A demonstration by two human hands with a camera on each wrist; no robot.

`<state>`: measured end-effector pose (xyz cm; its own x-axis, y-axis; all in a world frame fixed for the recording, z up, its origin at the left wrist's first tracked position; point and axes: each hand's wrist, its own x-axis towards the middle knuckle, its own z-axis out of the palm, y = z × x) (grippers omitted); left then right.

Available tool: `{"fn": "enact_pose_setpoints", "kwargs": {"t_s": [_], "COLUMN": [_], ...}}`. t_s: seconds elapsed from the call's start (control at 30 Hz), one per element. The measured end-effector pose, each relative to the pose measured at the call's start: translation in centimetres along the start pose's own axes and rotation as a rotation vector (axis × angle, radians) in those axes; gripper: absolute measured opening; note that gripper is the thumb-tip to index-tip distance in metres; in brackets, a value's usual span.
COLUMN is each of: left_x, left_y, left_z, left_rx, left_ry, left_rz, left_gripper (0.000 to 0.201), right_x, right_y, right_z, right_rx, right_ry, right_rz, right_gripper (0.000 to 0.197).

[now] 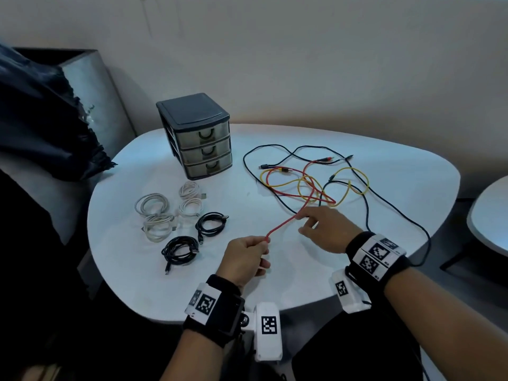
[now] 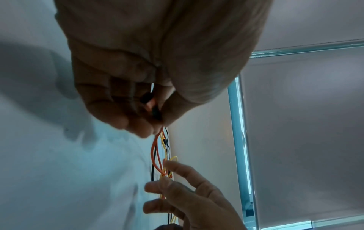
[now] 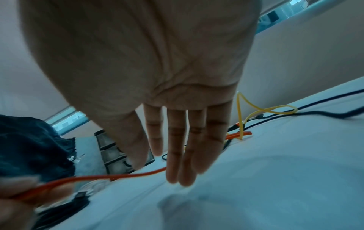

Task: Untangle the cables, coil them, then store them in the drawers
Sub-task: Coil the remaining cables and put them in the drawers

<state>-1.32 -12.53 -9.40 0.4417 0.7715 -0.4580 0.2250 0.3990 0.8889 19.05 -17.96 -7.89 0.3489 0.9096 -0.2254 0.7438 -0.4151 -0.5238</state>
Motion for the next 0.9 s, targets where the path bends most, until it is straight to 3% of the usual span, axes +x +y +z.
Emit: {"fn": "enact_pose_setpoints", "kwargs": {"t_s": [0.1, 0.23, 0.33, 0.43, 0.5, 0.57, 0.7, 0.9], "left_x": [0.1, -0.7, -2.3, -3.8, -4.2, -4.2, -4.2, -4.4], "left_y": [0.5, 1.9, 3.4, 4.7, 4.8, 4.5, 3.2, 2.7], "left_z": [0.2, 0.6, 0.3, -0.5, -1.3, -2.1, -3.5, -3.7], "left_rx": [0.031, -0.075, -0.099, 0.049, 0.137, 0.196, 0.327, 0.288], "left_ry": [0.042, 0.055, -0.047, -0.224, -0.293, -0.292, -0.239, -0.144], "left_rz": [0.036, 0.181, 0.381, 0.519, 0.530, 0.503, 0.378, 0.282], "left_gripper": [0.015, 0.009, 0.009, 0.015, 0.016, 0.012, 0.009, 0.008], "right_x": [-0.6, -0.1, 0.6, 1.8, 3.2, 4.5, 5.7, 4.9], "right_y": [-0.9, -1.5, -1.2, -1.9, -3.2, -4.8, -8.1, -11.3], "right_z": [0.6, 1.0, 0.7, -0.7, -2.9, -5.9, -12.5, -19.3], "right_rx": [0.013, -0.066, -0.048, 0.043, 0.061, 0.066, 0.029, -0.200], "right_ry": [-0.156, -0.075, -0.047, 0.016, 0.143, 0.251, 0.345, 0.621], "right_rz": [-0.046, -0.059, -0.062, -0.130, -0.189, -0.219, -0.304, -0.343], "right_gripper": [0.043, 0.067, 0.089, 0.071, 0.044, 0.029, 0.030, 0.022]}}
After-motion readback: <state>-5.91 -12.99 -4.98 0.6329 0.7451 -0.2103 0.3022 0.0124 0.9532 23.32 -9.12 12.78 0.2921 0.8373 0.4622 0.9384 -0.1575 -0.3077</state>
